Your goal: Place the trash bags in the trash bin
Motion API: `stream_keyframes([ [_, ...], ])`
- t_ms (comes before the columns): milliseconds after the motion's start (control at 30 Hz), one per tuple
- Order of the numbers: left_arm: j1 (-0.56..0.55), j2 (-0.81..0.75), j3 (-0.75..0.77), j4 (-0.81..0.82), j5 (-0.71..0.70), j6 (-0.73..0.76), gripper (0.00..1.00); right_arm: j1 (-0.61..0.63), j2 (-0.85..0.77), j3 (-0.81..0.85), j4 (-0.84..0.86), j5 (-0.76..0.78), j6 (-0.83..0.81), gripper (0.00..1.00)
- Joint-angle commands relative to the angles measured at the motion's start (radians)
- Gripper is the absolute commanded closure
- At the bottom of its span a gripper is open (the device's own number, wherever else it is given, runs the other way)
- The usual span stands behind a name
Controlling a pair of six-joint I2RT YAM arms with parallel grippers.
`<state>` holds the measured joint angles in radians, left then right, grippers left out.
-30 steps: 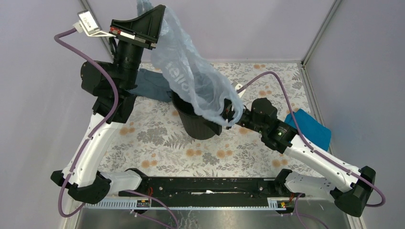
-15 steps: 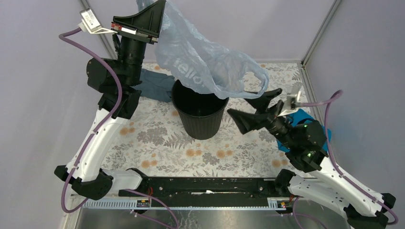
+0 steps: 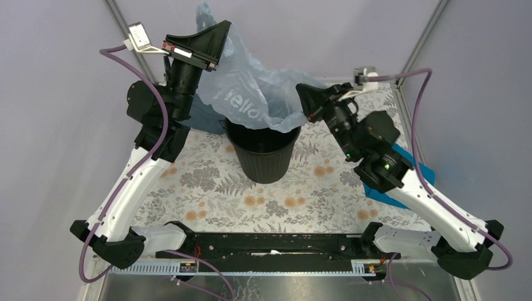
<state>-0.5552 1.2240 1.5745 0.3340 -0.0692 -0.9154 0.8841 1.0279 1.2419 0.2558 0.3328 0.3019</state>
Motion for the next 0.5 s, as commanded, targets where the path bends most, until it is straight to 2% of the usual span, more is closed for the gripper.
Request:
stream_keyframes([
  [0, 0.0, -0.06, -0.065, -0.009, 0.086, -0.031, 1.0, 0.006, 0.07, 0.192, -0.275, 0.175, -0.03, 0.92],
  [33, 0.0, -0.069, -0.092, -0.012, 0.101, -0.038, 1.0, 0.006, 0.091, 0.242, -0.356, 0.21, -0.033, 0.96],
  [100, -0.004, -0.084, -0.14, -0.018, 0.125, -0.055, 1.0, 0.004, 0.117, 0.331, -0.493, 0.245, -0.035, 0.99],
  [400, -0.087, -0.13, -0.197, -0.053, 0.173, 0.037, 0.99, 0.005, 0.146, 0.541, -0.844, 0.198, 0.006, 1.0],
  [467, -0.087, -0.16, -0.247, -0.054, 0.158, 0.072, 0.83, 0.006, 0.154, 0.514, -0.833, 0.201, 0.0, 1.0],
])
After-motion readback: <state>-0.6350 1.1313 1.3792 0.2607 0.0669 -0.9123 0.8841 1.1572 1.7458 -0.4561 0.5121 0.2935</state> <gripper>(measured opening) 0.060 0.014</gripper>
